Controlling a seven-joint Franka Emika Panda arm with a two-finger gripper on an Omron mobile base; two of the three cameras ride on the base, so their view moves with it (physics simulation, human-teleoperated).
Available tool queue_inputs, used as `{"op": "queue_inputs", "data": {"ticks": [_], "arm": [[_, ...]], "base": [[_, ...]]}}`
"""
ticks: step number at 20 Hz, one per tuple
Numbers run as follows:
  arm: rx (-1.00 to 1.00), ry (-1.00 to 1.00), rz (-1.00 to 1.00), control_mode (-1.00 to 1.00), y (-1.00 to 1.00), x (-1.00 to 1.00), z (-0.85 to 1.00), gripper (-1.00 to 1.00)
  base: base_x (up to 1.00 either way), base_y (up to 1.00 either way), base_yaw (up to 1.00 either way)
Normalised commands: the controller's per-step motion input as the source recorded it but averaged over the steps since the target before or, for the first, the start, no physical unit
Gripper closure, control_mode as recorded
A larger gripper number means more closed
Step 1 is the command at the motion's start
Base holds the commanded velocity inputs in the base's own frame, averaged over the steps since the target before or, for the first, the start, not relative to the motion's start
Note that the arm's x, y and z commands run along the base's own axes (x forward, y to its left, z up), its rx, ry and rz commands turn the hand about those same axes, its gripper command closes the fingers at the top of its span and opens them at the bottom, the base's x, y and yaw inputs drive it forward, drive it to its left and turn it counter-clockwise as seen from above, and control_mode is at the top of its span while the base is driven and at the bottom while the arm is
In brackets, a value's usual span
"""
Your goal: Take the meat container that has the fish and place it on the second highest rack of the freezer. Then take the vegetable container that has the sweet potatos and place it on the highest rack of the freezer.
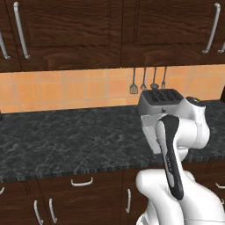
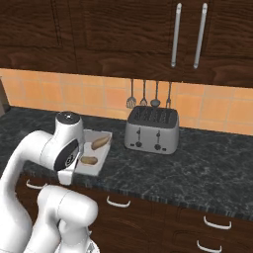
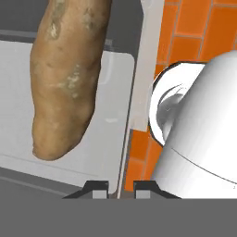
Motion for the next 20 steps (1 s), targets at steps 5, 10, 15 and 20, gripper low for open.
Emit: {"op": "queue_inputs", "data": {"ticks": [5, 10, 15, 20], "arm": [[0.0, 0.0, 0.0, -1.0, 0.13, -0.37, 1.0, 1.0], [-0.01, 0.13, 0.0, -1.0, 0.16, 0.05, 0.11, 1.0], [0.0, 0.0, 0.0, 1.0, 0.0, 0.0, 0.0, 1.0], [0.0, 0.0, 0.0, 1.0, 0.0, 0.0, 0.0, 1.0]], "base": [[0.0, 0.0, 0.0], [0.0, 0.0, 0.0], [-0.78, -0.01, -0.54], [-0.45, 0.03, -0.92]]}}
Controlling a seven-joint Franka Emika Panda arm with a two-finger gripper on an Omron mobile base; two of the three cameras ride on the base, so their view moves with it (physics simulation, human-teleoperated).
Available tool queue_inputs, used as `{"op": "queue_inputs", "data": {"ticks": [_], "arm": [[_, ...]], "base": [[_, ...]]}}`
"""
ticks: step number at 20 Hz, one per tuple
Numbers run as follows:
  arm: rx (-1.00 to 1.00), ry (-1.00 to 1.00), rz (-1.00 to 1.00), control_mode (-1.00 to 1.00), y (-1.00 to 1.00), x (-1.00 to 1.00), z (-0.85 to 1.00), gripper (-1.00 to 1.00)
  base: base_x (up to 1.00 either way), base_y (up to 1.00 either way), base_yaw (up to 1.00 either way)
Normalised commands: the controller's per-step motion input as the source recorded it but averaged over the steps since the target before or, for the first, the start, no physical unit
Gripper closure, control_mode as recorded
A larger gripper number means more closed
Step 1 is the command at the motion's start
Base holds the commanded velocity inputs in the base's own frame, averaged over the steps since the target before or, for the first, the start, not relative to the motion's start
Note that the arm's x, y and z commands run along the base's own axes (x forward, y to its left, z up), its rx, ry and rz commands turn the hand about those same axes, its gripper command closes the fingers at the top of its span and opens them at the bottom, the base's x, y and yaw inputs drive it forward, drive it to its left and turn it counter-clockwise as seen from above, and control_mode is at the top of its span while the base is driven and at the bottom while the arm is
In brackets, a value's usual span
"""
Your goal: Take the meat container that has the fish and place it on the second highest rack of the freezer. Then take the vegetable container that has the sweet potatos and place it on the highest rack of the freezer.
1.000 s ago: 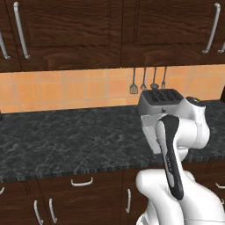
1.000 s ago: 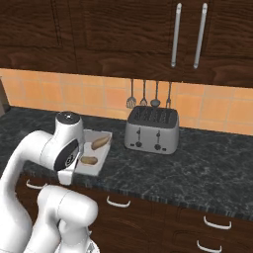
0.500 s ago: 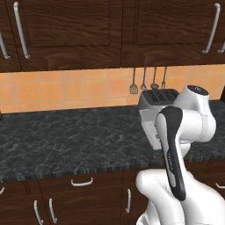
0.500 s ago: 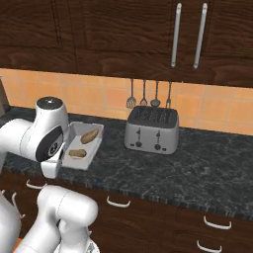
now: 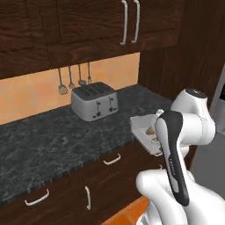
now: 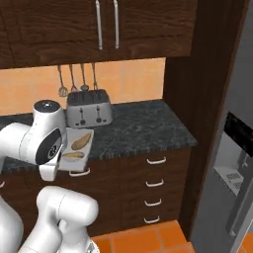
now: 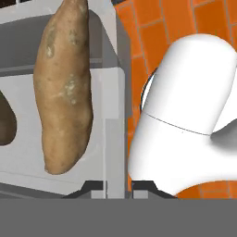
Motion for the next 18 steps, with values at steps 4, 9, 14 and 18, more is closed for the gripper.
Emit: {"op": "queue_inputs", "data": {"ticks": [4, 9, 14, 18], "arm": [[0.0, 0.0, 0.0, 1.0, 0.0, 0.0, 0.0, 1.0], [0.0, 0.0, 0.0, 1.0, 0.0, 0.0, 0.0, 1.0], [0.0, 0.0, 0.0, 1.0, 0.0, 0.0, 0.0, 1.0], [0.0, 0.0, 0.0, 1.0, 0.0, 0.0, 0.0, 1.0]], "base": [[-0.26, 0.02, -0.96], [-0.19, 0.0, -0.95], [-0.01, -0.02, -0.96], [0.12, -0.4, -0.83]]}}
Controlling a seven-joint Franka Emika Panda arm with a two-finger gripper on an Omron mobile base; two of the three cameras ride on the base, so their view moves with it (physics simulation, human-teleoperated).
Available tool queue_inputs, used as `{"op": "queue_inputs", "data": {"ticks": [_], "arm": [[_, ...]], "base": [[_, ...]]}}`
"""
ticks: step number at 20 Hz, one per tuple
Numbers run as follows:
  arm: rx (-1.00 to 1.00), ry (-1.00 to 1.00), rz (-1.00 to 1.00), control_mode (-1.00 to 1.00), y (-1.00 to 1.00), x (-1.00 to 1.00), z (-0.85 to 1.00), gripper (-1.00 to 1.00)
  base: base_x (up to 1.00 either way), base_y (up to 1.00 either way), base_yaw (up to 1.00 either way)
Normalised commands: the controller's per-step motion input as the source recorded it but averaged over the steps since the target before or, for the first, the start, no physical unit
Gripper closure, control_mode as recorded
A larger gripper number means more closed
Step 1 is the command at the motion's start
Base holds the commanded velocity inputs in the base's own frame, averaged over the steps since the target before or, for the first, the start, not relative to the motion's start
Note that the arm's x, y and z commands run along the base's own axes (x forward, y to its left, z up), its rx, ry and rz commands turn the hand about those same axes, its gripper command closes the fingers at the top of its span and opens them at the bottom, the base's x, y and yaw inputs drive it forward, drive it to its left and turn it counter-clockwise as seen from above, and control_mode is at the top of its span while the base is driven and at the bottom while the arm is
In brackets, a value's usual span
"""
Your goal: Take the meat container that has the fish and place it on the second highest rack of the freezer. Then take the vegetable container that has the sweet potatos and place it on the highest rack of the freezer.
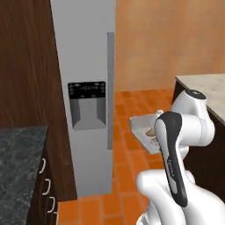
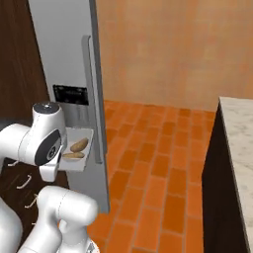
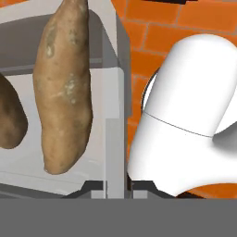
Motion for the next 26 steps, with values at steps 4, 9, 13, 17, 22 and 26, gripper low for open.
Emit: {"op": "queue_inputs", "data": {"ticks": [4, 9, 13, 17, 22, 26], "arm": [[0.0, 0.0, 0.0, 1.0, 0.0, 0.0, 0.0, 1.0], [0.0, 0.0, 0.0, 1.0, 0.0, 0.0, 0.0, 1.0], [0.0, 0.0, 0.0, 1.0, 0.0, 0.0, 0.0, 1.0], [0.0, 0.0, 0.0, 1.0, 0.0, 0.0, 0.0, 1.0], [0.0, 0.0, 0.0, 1.0, 0.0, 0.0, 0.0, 1.0], [0.0, 0.0, 0.0, 1.0, 0.0, 0.0, 0.0, 1.0]], "base": [[0.48, -0.46, -0.66], [1.0, -0.29, -0.38], [1.0, -0.46, -0.02], [1.0, -0.25, 0.22], [1.0, 0.0, 0.33], [1.0, -0.13, 0.46]]}}
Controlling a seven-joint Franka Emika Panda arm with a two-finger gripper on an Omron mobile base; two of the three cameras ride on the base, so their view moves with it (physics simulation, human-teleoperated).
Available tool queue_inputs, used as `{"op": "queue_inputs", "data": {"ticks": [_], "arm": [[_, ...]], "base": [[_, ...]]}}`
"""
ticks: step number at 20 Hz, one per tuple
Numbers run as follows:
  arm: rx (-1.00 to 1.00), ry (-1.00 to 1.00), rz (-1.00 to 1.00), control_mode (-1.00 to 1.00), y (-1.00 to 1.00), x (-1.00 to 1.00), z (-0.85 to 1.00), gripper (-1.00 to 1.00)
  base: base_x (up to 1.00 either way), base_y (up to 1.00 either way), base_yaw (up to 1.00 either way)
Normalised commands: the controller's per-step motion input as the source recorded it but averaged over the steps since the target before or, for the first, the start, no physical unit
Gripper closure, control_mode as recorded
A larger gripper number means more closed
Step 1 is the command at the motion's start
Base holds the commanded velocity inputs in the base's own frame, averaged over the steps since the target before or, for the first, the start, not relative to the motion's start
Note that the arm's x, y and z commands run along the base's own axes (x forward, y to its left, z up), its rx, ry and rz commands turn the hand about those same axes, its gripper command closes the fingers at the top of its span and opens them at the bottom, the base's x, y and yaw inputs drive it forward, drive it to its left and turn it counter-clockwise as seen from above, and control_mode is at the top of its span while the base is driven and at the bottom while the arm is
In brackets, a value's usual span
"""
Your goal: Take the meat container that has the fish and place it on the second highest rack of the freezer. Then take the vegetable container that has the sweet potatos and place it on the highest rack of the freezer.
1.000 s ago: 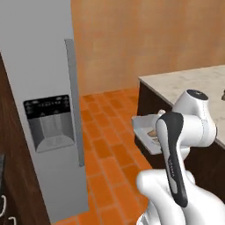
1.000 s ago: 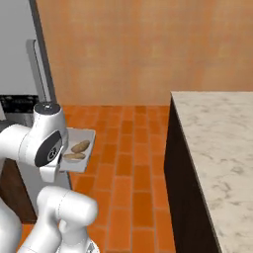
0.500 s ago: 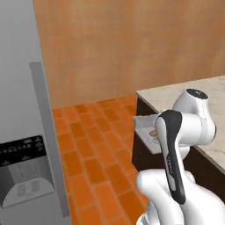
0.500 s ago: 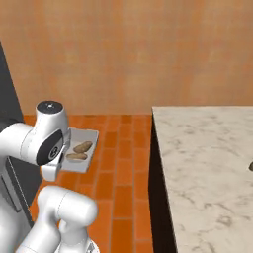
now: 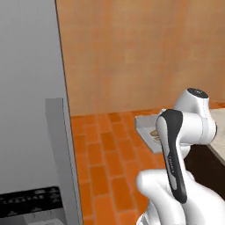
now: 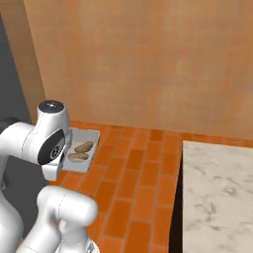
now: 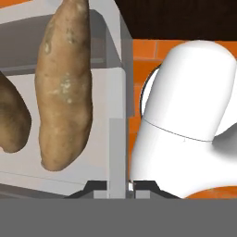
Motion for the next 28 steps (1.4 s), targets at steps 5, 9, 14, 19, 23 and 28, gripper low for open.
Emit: {"op": "queue_inputs", "data": {"ticks": [5, 9, 14, 19, 23, 28], "arm": [[0.0, 0.0, 0.0, 1.0, 0.0, 0.0, 0.0, 1.0], [0.0, 0.0, 0.0, 1.0, 0.0, 0.0, 0.0, 1.0], [0.0, 0.0, 0.0, 1.0, 0.0, 0.0, 0.0, 1.0], [0.0, 0.0, 0.0, 1.0, 0.0, 0.0, 0.0, 1.0], [0.0, 0.0, 0.0, 1.0, 0.0, 0.0, 0.0, 1.0], [0.0, 0.0, 0.0, 1.0, 0.0, 0.0, 0.0, 1.0]], "base": [[1.0, -0.06, 0.57], [0.89, -0.02, 0.74], [0.18, 0.01, 0.91], [0.16, 0.0, 0.89], [0.04, -0.15, 0.76], [0.05, -0.08, 0.66]]}}
